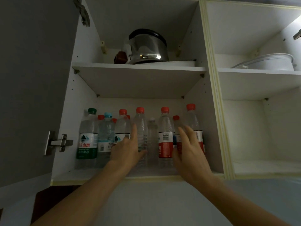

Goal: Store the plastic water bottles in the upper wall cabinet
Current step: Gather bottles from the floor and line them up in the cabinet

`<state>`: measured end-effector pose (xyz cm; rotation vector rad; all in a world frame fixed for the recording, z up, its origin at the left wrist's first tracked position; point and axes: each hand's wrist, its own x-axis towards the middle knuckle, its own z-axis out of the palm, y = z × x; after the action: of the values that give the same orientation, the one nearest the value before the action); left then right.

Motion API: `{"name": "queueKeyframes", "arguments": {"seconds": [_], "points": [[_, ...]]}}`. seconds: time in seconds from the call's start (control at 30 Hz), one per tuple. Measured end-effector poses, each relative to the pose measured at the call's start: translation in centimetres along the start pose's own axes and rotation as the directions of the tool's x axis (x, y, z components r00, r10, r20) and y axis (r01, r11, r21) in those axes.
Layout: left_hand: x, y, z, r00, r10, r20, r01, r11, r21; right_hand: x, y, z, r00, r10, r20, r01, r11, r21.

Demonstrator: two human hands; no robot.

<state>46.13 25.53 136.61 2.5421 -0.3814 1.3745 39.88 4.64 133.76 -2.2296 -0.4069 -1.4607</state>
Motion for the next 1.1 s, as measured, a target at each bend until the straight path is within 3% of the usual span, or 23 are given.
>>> {"name": "queueKeyframes", "arguments": {"seconds": [0.07,0.2,0.47,0.77,1.1], "points": [[-0.1,-0.1,0.2,1.000,0.010,-0.016,-0.010,1.000,0.002,0.1,-0.1,0.0,0.996,0.075,0.041,-0.081,0.981,0.177],[-0.3,-0.5,0.7,0.999,0.019,-0.034,-0.019,1.000,0.015,0.5,-0.1,0.0,0.974,0.178,0.142,-0.210,0.942,0.263],[-0.5,-0.8,1.0,0.999,0.030,-0.034,-0.030,1.000,-0.004,1.4,-0.2,0.6,0.970,0.202,0.137,-0.229,0.946,0.230],[1.2,-2.6,-0.1,0.964,0.154,0.218,-0.157,0.988,-0.002,4.7,0.6,2.3,0.876,0.248,0.413,-0.335,0.930,0.152],[1.8,-1.9,0.5,0.961,0.141,0.239,-0.165,0.983,0.082,7.2,0.7,4.1,0.804,0.227,0.549,-0.350,0.928,0.128]]}}
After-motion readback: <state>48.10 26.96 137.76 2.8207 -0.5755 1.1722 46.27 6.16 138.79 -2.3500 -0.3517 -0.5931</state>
